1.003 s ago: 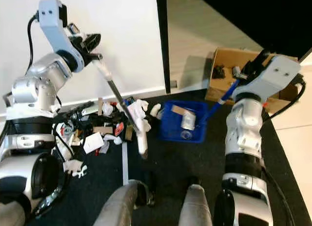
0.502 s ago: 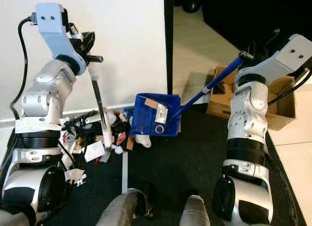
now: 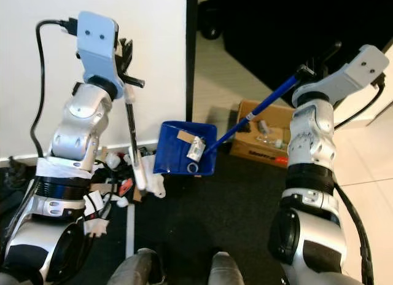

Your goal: Sweep floor

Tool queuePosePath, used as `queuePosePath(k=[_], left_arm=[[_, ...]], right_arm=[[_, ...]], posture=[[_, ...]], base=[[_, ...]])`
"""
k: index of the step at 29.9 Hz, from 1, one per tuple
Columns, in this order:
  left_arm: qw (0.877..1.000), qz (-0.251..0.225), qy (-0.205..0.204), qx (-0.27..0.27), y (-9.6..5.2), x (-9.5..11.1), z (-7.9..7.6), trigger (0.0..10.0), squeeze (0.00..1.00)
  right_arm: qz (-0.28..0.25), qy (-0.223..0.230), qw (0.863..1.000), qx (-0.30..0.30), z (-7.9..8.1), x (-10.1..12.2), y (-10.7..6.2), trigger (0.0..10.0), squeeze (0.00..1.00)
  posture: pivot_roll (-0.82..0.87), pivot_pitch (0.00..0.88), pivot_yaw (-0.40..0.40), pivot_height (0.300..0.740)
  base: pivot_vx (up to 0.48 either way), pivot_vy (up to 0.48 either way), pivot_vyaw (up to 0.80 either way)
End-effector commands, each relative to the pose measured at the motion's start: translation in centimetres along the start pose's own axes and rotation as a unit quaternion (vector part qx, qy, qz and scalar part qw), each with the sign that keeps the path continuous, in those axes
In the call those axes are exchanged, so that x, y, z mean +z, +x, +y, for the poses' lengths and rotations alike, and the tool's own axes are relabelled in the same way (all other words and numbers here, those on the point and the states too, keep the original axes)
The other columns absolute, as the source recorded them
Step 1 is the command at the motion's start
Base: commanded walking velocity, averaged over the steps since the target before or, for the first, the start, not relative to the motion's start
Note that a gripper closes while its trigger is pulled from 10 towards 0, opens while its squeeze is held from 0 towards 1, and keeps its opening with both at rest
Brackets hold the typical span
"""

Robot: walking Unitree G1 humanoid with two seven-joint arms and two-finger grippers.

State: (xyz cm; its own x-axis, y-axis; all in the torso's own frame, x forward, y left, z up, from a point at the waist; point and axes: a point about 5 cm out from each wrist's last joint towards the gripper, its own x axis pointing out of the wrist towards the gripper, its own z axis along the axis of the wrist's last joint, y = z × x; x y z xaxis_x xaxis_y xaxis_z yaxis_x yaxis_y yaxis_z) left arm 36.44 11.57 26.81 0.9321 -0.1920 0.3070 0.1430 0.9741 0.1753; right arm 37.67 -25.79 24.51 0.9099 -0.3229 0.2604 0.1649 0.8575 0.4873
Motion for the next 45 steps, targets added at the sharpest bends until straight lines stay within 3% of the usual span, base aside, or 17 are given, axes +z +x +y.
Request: queuePosePath(k=[1,5,10,15,22,28,35,45], left_arm=[[0.997,-0.002,-0.066,0.024,-0.9,-0.3,0.1,10.0,0.00],[0.995,-0.002,-0.088,0.040,-1.4,-0.7,0.2,10.0,0.00],[0.998,-0.029,-0.049,0.041,-2.0,-0.3,0.2,10.0,0.00],[0.998,-0.032,-0.040,0.037,-2.0,-0.1,0.5,10.0,0.00],[0.998,-0.006,-0.046,0.037,-2.1,-0.7,1.2,10.0,0.00],[0.998,0.007,-0.041,0.045,-1.9,-1.0,2.1,10.0,0.00],[0.999,0.014,-0.020,0.035,-1.9,-1.5,2.0,10.0,0.00],[0.997,0.032,-0.039,0.057,-2.0,-2.5,2.1,10.0,0.00]], right_arm=[[-0.013,0.018,1.000,0.020,1.0,0.9,0.7,10.0,0.00],[-0.010,0.023,0.999,0.026,1.4,0.8,0.9,10.0,0.00],[-0.009,0.039,0.999,0.026,1.6,0.7,1.3,10.0,0.00],[-0.005,0.044,0.999,0.023,1.3,0.3,1.2,10.0,0.00],[0.015,0.058,0.998,-0.003,-0.7,-1.8,0.0,10.0,0.00],[0.015,0.043,0.999,-0.019,-1.8,-2.7,-1.0,10.0,0.00],[0.005,0.041,0.999,-0.022,-2.1,-2.6,-1.1,10.0,0.00],[0.002,0.039,0.999,-0.010,-1.5,-2.5,-1.0,10.0,0.00]], posture=[[-0.05,0.000,-0.118,0.740],[-0.04,0.000,-0.125,0.740],[-0.02,0.000,-0.117,0.740],[-0.02,0.000,-0.089,0.740],[-0.03,0.000,-0.030,0.740],[-0.03,0.000,0.011,0.740],[-0.03,0.000,0.019,0.740],[-0.03,0.000,0.014,0.740]], base=[[0.000,0.000,0.00],[0.000,0.000,0.00],[0.000,0.000,0.00],[0.000,0.000,0.00],[0.000,0.000,0.00],[0.000,0.000,0.00],[0.000,0.000,0.00],[0.000,0.000,0.00]])
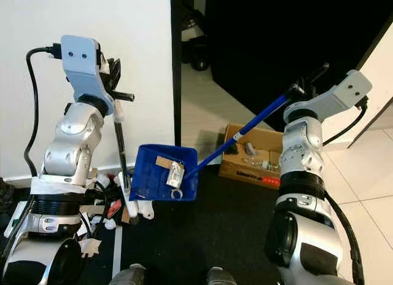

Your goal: Sweep floor

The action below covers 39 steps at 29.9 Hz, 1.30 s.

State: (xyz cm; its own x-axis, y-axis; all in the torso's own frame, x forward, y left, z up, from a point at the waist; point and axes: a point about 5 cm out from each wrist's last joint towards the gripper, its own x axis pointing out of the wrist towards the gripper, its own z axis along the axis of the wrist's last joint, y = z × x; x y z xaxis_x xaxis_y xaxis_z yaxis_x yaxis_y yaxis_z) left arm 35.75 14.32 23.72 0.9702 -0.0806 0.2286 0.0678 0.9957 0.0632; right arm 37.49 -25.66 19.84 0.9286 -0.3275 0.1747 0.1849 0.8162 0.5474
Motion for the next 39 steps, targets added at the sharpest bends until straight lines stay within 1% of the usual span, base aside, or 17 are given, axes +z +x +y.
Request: queuePosePath(k=[1,7,21,39], left_arm=[[1.000,-0.015,-0.001,0.007,0.09,0.46,0.11,10.0,0.00],[1.000,-0.004,-0.007,0.014,0.14,-0.12,0.25,10.0,0.00],[1.000,-0.002,-0.009,0.011,0.40,-0.19,0.19,10.0,0.00],[1.000,-0.005,-0.010,0.009,0.45,-0.07,0.19,10.0,0.00]], right_arm=[[-0.036,0.009,0.999,0.015,0.88,1.31,0.28,10.0,0.00],[-0.035,0.008,0.999,0.016,0.83,1.28,0.23,10.0,0.00],[-0.037,0.007,0.999,0.012,0.55,1.35,0.25,10.0,0.00],[-0.036,0.007,0.999,0.014,0.68,1.16,0.26,10.0,0.00]], posture=[[-0.03,0.000,0.014,0.740],[-0.03,0.000,0.014,0.740],[-0.04,0.000,0.024,0.740],[-0.04,0.000,0.028,0.740]], base=[[0.000,0.000,0.00],[0.346,-0.326,0.00],[0.316,-0.357,0.00],[0.311,-0.362,0.00]])
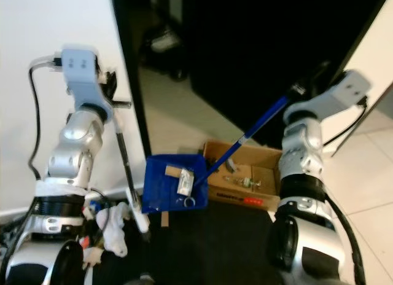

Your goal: Sweep floor

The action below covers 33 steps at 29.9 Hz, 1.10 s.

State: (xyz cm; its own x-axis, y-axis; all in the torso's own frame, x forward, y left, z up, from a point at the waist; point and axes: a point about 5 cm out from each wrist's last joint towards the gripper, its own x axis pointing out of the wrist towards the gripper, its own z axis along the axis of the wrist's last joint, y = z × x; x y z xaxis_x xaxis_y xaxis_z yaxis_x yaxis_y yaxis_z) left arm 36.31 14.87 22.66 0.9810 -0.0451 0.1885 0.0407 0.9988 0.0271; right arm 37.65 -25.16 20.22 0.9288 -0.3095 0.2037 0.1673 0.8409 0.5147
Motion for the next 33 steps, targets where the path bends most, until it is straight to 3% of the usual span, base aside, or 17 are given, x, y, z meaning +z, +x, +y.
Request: queuePosePath(k=[1,25,33], left_arm=[[1.000,-0.027,0.004,-0.009,0.15,1.13,-0.41,10.0,0.00],[1.000,-0.027,0.004,-0.016,0.27,1.24,-0.63,10.0,0.00],[0.999,-0.027,0.004,-0.016,0.25,1.24,-0.75,10.0,0.00]], right_arm=[[-0.028,0.023,0.999,-0.002,-0.02,1.14,0.22,10.0,0.00],[-0.038,0.019,0.999,-0.002,0.02,1.61,0.29,10.0,0.00],[-0.037,0.019,0.999,-0.004,0.01,1.53,0.26,10.0,0.00]], posture=[[-0.04,0.000,0.028,0.740],[-0.03,0.000,0.032,0.740],[-0.03,0.000,0.031,0.740]], base=[[0.307,-0.364,0.00],[0.303,-0.369,0.00],[0.000,-0.449,0.00]])
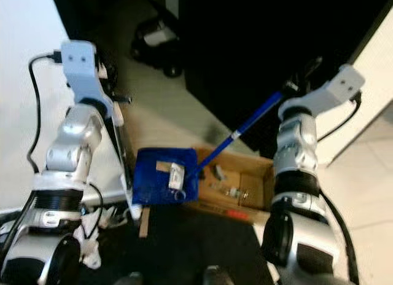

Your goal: Sweep floor

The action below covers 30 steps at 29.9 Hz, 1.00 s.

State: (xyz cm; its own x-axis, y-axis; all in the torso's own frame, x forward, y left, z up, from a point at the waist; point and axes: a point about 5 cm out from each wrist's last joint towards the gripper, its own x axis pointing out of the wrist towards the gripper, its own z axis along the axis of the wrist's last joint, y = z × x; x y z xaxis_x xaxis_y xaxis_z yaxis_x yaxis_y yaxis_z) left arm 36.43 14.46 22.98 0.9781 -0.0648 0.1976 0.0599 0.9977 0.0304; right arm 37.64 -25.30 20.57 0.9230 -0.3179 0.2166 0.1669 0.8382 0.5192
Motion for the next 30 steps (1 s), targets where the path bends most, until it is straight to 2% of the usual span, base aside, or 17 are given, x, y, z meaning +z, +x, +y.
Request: queuePosePath(k=[1,14,30], left_arm=[[1.000,-0.023,0.004,-0.007,0.07,0.95,-0.36,10.0,0.00],[1.000,-0.020,0.000,-0.006,0.09,0.88,-0.40,10.0,0.00],[1.000,-0.008,-0.009,0.000,0.07,0.49,-0.25,10.0,0.00]], right_arm=[[-0.029,0.016,0.999,-0.003,-0.05,1.17,0.19,10.0,0.00],[-0.029,0.016,0.999,-0.003,-0.04,1.17,0.21,10.0,0.00],[-0.027,0.016,0.999,-0.002,-0.05,1.12,0.21,10.0,0.00]], posture=[[-0.03,0.000,0.031,0.740],[-0.03,0.000,0.031,0.740],[-0.03,0.001,0.029,0.740]], base=[[0.000,-0.450,0.00],[0.000,-0.439,0.00],[0.000,0.000,0.00]])
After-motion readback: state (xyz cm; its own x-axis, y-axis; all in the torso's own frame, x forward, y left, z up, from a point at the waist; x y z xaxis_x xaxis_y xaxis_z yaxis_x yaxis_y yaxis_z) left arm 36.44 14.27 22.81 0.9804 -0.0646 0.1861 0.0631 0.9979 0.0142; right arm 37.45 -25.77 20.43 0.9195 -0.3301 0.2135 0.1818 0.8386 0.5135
